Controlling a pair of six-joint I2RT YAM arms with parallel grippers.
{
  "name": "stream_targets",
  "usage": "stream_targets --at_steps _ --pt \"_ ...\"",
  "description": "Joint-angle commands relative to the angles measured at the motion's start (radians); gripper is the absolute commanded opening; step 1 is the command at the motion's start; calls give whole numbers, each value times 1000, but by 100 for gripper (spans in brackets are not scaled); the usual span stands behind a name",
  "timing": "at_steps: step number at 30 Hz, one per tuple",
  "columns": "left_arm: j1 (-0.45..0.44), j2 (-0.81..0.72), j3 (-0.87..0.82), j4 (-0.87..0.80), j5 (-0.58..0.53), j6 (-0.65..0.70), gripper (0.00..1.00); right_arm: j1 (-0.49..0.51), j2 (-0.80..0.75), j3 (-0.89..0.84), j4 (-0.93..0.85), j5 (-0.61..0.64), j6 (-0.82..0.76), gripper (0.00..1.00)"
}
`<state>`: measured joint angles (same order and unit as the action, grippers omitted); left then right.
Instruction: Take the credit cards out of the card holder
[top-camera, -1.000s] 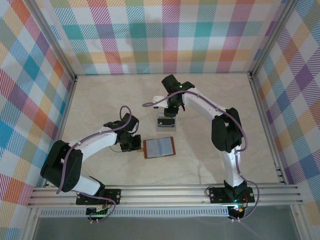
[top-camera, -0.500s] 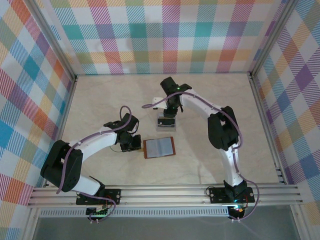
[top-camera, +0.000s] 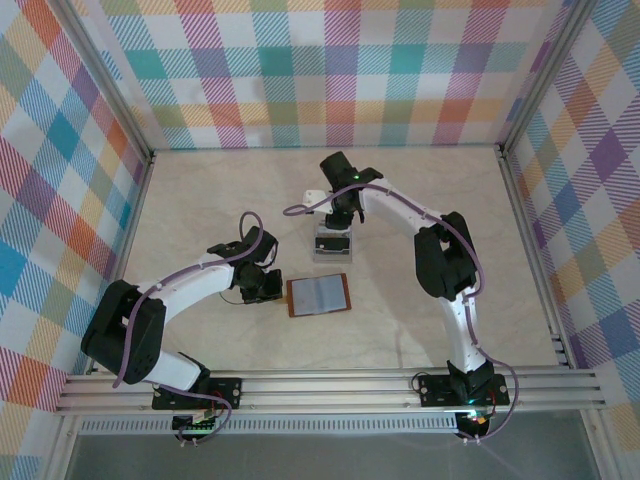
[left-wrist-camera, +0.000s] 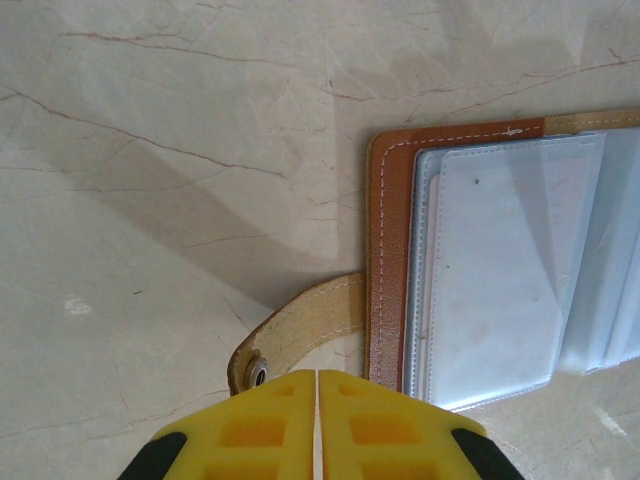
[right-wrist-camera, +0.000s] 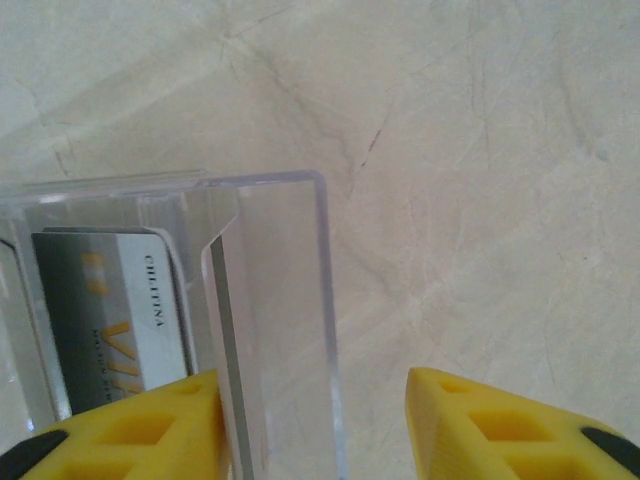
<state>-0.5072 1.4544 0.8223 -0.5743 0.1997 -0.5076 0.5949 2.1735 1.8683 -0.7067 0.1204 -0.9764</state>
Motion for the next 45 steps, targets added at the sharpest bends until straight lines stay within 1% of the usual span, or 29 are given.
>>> stream_targets --at_steps 1,5,17,25,31,35,45 --pt "12 9 18 -20 2 6 10 -6 -17 33 40 17 15 48" --pt "12 7 15 -20 2 5 10 -6 -17 35 66 38 21 48" --pt "12 0 17 -17 7 8 10 -6 -57 35 93 11 41 49" --pt "12 -1 25 -24 6 15 10 -6 -22 49 165 80 55 49" --pt "12 5 22 -21 4 14 10 -6 24 82 110 78 37 49" --pt "12 9 21 -20 6 14 10 -6 32 76 77 43 39 49" --pt "12 2 18 -27 0 14 10 -6 53 72 49 12 41 49"
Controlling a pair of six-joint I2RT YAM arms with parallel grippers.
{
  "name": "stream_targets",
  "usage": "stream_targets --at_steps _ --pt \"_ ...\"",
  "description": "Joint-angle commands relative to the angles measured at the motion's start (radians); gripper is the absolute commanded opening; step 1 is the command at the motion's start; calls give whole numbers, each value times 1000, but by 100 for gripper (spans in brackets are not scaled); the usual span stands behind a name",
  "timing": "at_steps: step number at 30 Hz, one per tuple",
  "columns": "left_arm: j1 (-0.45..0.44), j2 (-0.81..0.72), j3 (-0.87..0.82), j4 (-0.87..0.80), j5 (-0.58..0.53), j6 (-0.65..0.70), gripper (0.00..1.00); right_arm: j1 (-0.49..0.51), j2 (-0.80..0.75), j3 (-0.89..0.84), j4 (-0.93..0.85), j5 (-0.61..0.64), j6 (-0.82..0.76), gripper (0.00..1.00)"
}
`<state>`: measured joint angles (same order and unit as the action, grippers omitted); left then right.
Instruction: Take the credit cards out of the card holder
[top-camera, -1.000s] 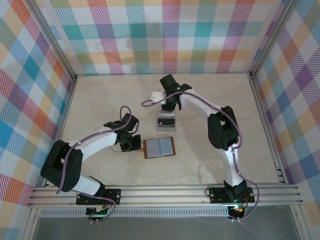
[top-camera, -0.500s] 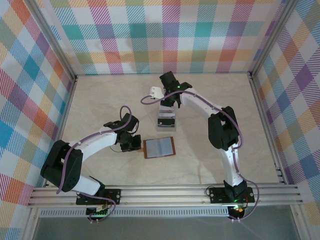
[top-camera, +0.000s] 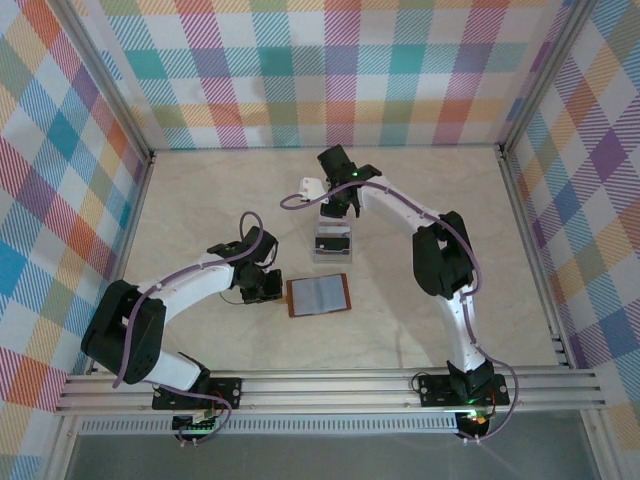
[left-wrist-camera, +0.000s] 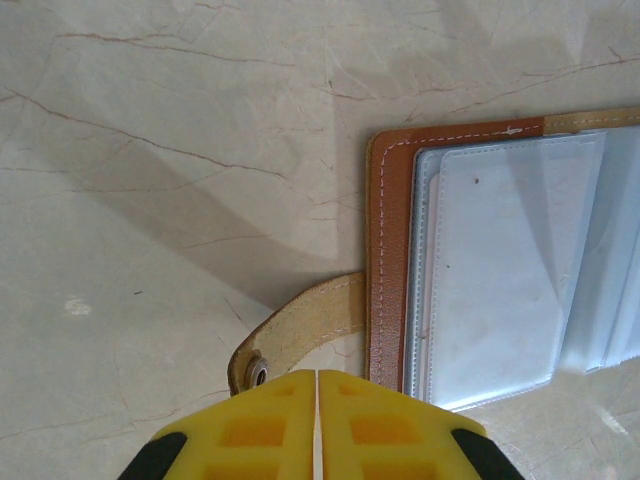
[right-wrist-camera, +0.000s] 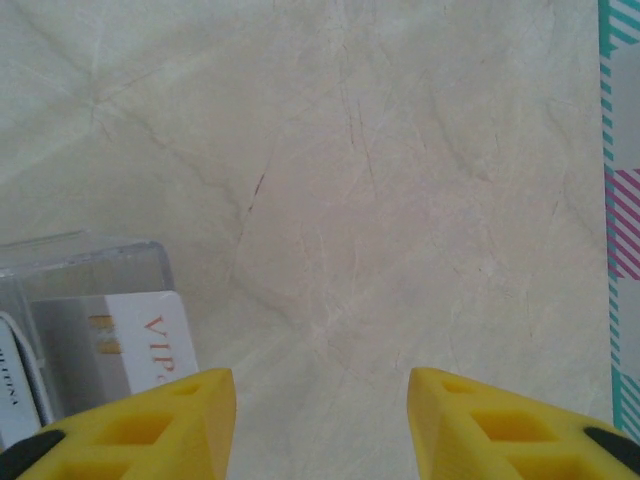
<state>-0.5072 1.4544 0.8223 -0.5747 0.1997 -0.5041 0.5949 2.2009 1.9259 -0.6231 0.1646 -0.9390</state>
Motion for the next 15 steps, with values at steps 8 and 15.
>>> stream_targets --at_steps 8,15 --pt "12 0 13 -24 4 13 10 -4 -6 19 -30 -47 20 49" --pt "12 6 11 -15 6 20 10 5 -97 -3 -43 -98 148 50"
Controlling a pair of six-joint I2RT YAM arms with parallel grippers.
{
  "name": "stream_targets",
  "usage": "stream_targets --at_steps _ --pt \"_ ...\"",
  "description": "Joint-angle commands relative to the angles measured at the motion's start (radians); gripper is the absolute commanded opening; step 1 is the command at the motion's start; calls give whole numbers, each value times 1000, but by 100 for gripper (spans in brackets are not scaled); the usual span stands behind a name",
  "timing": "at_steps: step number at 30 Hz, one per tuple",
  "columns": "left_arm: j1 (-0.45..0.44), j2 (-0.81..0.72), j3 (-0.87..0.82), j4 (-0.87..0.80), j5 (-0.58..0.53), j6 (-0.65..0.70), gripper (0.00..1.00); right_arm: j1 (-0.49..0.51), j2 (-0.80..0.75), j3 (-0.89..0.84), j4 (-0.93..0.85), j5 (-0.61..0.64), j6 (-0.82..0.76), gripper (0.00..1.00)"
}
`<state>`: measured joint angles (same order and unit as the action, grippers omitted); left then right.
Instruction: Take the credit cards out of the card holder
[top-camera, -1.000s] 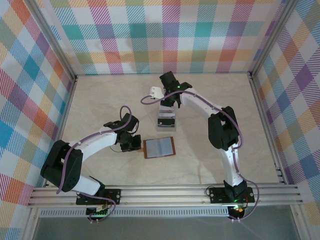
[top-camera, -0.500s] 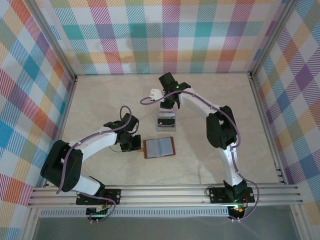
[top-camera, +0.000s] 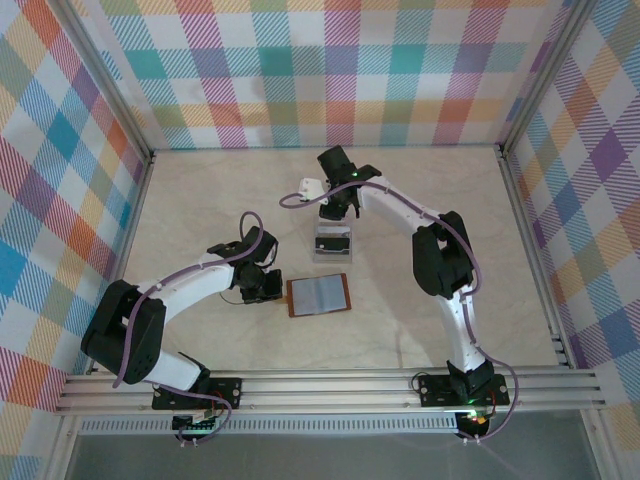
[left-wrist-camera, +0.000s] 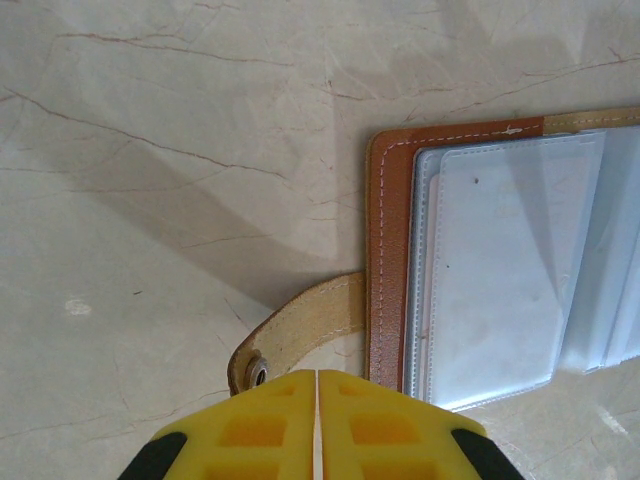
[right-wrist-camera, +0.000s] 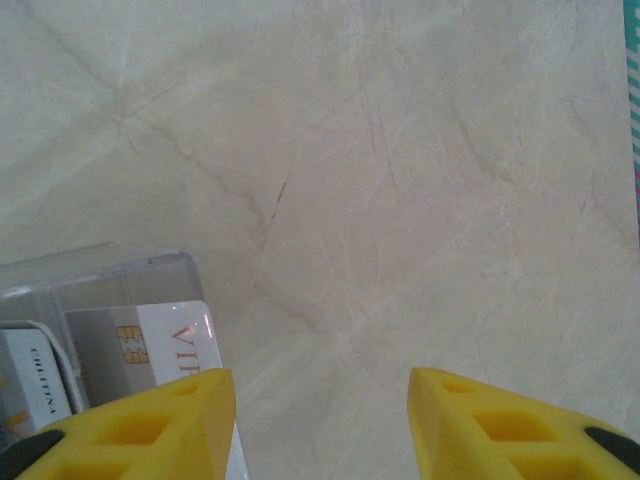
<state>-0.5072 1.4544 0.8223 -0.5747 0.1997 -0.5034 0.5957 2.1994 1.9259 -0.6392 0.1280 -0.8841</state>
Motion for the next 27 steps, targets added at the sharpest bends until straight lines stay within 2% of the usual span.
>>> stream_targets --at_steps 1,5,11,14,22,27 --pt "12 8 12 -14 6 21 10 8 -110 -6 -39 -79 126 50" --pt "12 15 7 -4 1 27 10 31 -177 -46 -90 -146 288 50" --pt "13 29 -10 4 -24 45 9 78 -309 -214 -39 -251 593 48" --pt "14 31 -27 18 -24 46 9 108 -362 -289 -19 -264 745 46" --pt "14 53 -67 69 -29 39 9 210 -494 -552 133 -324 1119 43" --pt "14 82 -68 83 -36 40 9 240 -526 -724 302 -410 1367 36"
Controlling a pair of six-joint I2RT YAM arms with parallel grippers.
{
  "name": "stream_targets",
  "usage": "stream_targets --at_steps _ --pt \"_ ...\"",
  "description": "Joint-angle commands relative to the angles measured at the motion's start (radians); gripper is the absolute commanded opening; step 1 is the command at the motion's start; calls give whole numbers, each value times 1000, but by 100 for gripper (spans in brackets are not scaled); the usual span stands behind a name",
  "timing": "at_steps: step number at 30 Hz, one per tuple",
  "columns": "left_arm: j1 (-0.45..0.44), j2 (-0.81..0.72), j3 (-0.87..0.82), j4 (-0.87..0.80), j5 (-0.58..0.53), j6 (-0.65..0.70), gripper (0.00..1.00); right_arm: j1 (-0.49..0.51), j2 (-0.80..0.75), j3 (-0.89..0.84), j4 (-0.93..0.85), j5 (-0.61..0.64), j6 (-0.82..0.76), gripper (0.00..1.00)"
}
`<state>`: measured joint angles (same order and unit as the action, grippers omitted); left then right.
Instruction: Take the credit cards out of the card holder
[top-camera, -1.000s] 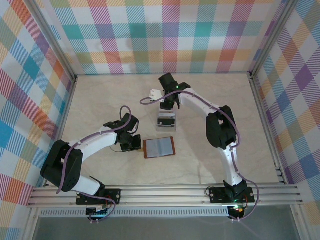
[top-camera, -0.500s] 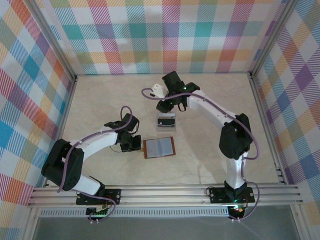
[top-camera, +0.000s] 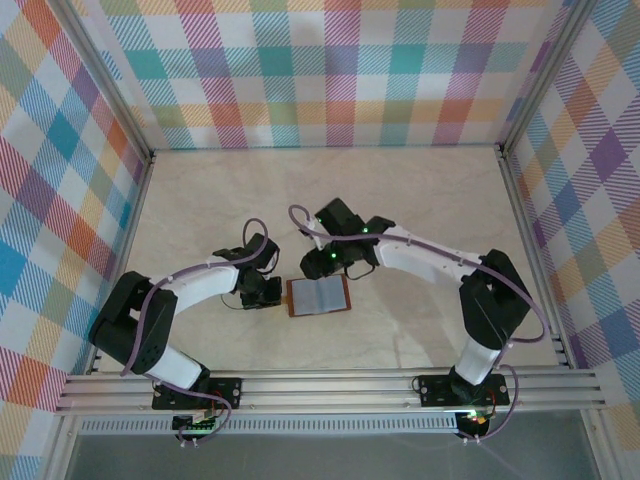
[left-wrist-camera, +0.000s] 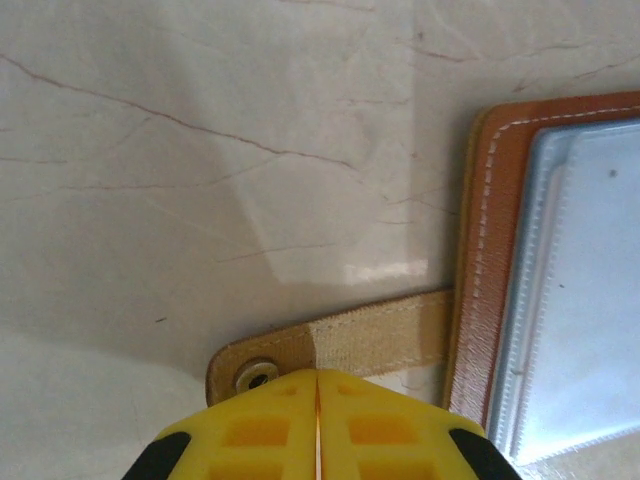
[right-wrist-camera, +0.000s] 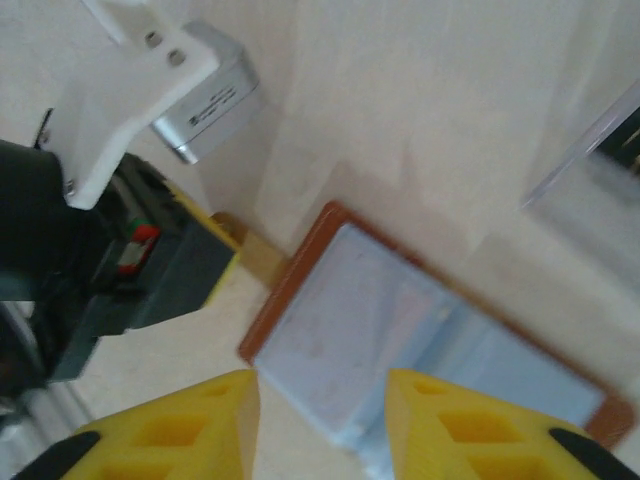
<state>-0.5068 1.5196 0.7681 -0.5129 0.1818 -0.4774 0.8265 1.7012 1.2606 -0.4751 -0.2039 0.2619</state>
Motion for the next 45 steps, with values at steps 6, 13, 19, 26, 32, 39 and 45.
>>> stream_targets --at_steps 6,13,19,26,32,39,45 --pt "14 -27 -6 35 18 -4 9 44 10 -110 166 -116 345 34" --pt "13 -77 28 9 24 -12 9 49 53 -90 109 -94 441 32" --pt "13 -13 53 24 16 -2 9 50 101 -82 120 -152 500 32" --pt "13 38 80 7 -48 25 9 55 124 -78 126 -161 521 33" --pt "14 77 66 13 -50 30 9 56 160 -69 170 -203 545 33" --pt "13 77 37 22 -37 27 9 58 202 -45 221 -239 572 32" --pt "14 50 14 21 -31 20 9 59 256 -24 269 -264 601 29"
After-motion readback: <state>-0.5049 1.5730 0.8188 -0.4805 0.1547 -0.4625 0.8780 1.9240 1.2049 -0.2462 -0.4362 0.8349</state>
